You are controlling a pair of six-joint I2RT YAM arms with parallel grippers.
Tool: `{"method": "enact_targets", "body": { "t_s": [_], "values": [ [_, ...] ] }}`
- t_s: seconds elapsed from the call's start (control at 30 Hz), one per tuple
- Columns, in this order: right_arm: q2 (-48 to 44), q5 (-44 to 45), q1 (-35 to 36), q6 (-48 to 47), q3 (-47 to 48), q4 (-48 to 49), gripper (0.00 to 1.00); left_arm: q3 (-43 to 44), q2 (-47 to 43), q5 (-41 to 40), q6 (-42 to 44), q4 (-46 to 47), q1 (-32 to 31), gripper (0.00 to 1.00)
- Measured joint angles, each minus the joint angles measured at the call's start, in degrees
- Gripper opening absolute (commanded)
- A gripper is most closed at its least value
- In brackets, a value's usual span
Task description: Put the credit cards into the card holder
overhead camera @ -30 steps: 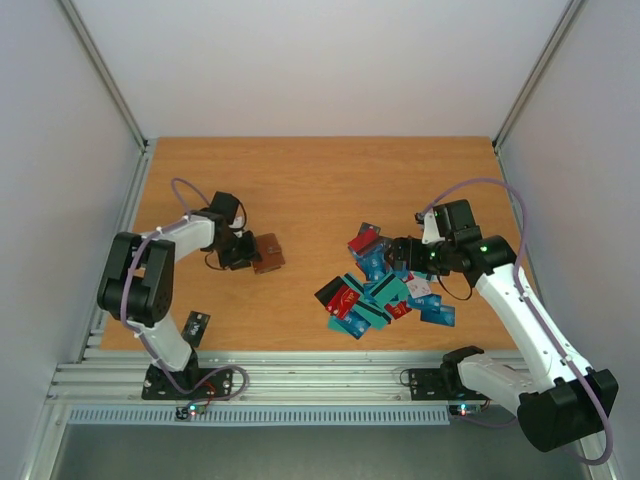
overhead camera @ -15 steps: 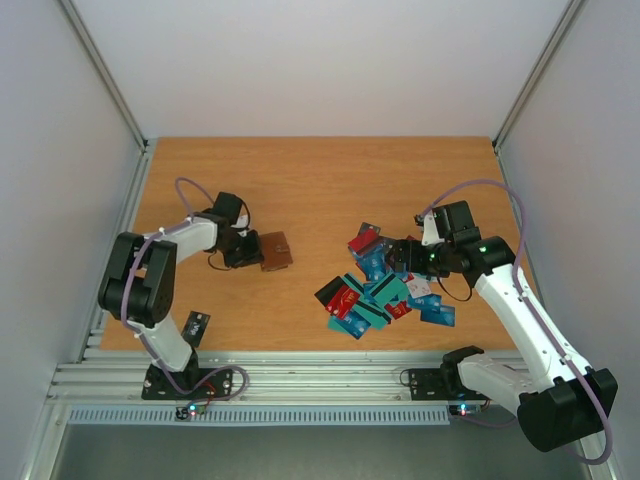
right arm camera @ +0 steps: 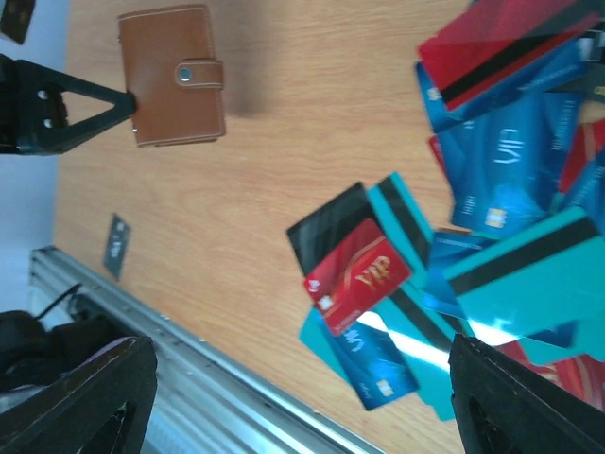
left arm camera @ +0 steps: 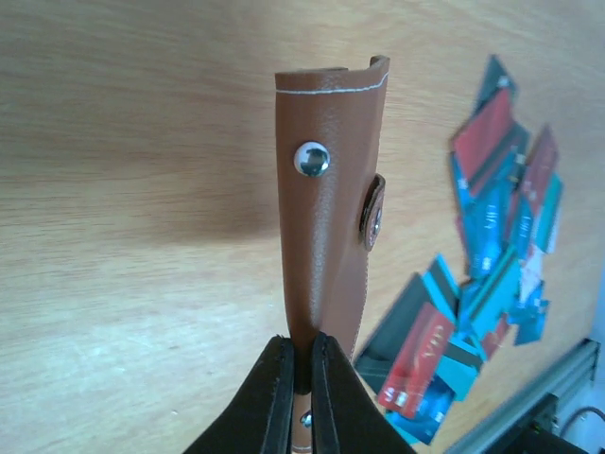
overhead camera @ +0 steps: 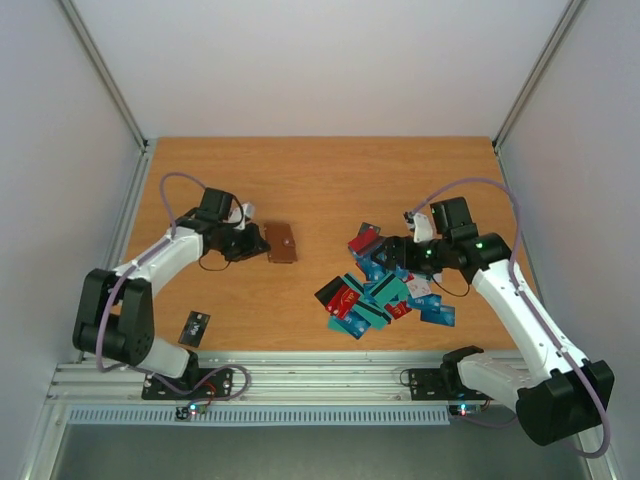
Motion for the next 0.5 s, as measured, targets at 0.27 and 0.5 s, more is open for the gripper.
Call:
{"method": "enact_targets", "body": {
  "t_s": [0.27, 0.5],
  "values": [
    [3.1, -11.98, 0.09, 3.56, 0.09, 5.95, 0.89, 0.02, -7.19, 7.63, 1.09, -0.17, -0.68, 0.0],
    [9.25, -23.54, 0.11, 4.55, 3.02, 10.4, 0.98, 2.93, -11.39, 15.76, 1.25, -2.64, -5.11, 0.0]
  ]
}}
